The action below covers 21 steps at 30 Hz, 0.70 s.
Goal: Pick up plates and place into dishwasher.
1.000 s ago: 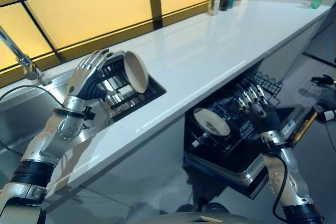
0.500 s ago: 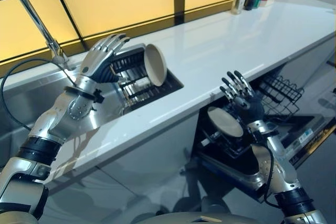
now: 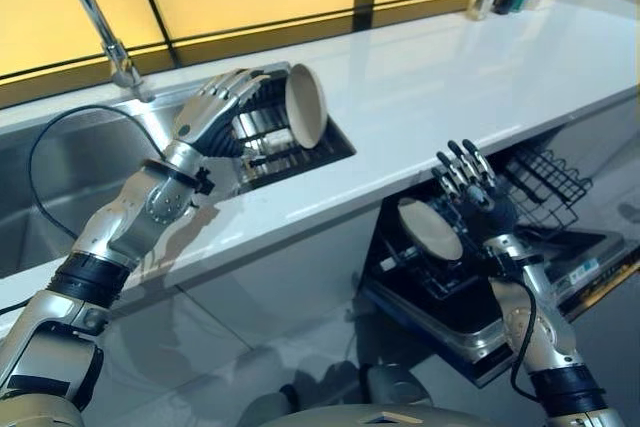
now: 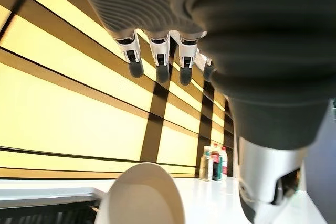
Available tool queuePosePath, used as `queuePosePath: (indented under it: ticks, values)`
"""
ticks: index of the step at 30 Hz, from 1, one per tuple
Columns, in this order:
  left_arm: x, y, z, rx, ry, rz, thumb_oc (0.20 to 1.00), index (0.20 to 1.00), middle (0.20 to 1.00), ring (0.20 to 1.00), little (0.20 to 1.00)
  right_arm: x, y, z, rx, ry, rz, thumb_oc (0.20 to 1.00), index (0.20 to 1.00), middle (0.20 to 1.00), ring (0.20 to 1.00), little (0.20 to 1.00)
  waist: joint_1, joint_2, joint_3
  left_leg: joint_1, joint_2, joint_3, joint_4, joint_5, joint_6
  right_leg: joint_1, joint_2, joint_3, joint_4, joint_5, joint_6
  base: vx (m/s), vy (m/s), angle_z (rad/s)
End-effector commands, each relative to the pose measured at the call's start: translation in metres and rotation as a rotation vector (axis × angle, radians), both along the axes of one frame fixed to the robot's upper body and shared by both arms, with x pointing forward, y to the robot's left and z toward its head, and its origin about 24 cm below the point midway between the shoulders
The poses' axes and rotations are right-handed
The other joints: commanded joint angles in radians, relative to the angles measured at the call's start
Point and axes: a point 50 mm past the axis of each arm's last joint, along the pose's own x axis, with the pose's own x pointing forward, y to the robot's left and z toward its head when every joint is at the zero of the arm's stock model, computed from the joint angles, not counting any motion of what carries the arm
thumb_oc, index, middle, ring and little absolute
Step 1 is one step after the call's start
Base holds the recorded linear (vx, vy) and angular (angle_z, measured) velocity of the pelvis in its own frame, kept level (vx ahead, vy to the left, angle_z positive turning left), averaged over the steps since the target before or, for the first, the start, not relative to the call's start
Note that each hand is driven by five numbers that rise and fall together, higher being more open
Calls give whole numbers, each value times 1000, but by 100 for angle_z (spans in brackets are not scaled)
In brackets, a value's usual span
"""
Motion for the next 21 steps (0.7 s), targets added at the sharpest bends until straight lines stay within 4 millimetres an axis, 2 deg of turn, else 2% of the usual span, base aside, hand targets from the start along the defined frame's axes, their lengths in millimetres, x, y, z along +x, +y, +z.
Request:
queuePosePath:
  ticks: [1,4,11,19,21]
  values:
    - [0,9,43,2,-137,19,1000,1000,1000,1000,1000,-1,-7,28,0,-121,-12,1000,1000,1000,1000,1000,-20,12,-35,62,-33,20,-74,-63,60,-74,27,43,-80,104,57,56,-67,-5]
    - [2,10,51,67,-183,34,1000,1000,1000,1000,1000,-2,-9,32,-15,-136,-10,1000,1000,1000,1000,1000,-32,14,-19,44,-21,31,-78,-54,57,-95,36,41,-74,102,51,25,-41,2]
    - [16,18,86,294,-299,168,1000,1000,1000,1000,1000,-1,-19,36,-35,-117,15,1000,1000,1000,1000,1000,-71,27,37,-10,0,51,-66,-30,45,-164,50,39,-31,99,40,8,-7,3]
    - [29,22,119,376,-508,296,1000,1000,1000,1000,1000,4,-24,56,-50,-199,34,1000,1000,1000,1000,1000,-110,24,119,-117,13,61,-30,-2,29,-261,73,53,16,98,19,-73,6,-7]
    - [31,20,121,397,-524,307,1000,1000,1000,1000,1000,4,-25,57,-54,-202,38,1000,1000,1000,1000,1000,-116,23,125,-127,16,66,-22,0,27,-272,75,52,26,96,16,13,16,-7]
